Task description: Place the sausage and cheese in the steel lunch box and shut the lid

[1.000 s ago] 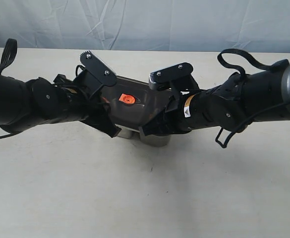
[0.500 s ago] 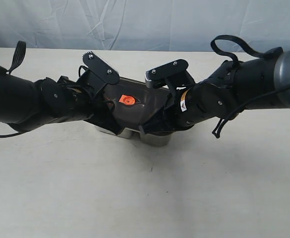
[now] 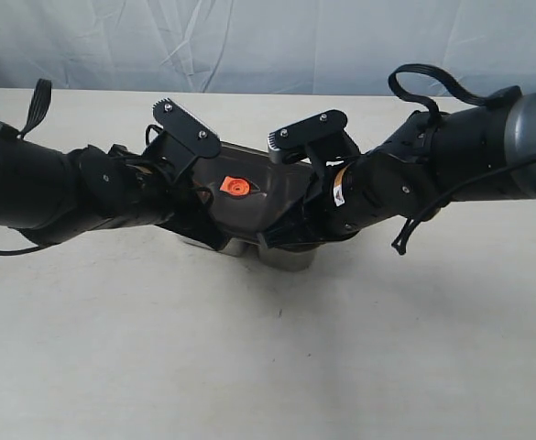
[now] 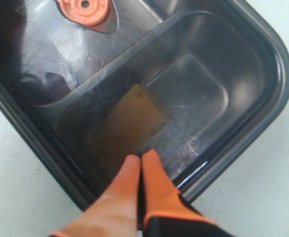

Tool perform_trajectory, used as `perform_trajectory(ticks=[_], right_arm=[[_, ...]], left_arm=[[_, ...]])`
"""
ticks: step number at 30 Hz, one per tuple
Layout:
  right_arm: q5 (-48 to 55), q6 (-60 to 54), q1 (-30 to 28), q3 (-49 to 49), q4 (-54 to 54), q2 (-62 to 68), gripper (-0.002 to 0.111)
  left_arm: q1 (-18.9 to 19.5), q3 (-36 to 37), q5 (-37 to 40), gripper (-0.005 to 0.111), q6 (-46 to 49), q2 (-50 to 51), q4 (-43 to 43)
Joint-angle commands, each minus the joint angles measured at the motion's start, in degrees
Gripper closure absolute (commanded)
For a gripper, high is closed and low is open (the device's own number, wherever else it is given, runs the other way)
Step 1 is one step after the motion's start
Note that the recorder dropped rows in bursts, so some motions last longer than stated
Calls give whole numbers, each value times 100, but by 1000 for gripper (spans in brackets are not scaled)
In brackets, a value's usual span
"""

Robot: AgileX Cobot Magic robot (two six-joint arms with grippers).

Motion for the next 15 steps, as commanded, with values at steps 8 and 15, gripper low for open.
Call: perform_trajectory(ticks=[8, 15], right_arm=[[-421, -13, -20, -5, -291, -339, 109], [-444, -4, -20, -5, -316, -536, 109]], left_arm=[[-13, 141, -43, 107, 10, -377, -69], [-13, 141, -178, 107, -3, -784, -90]])
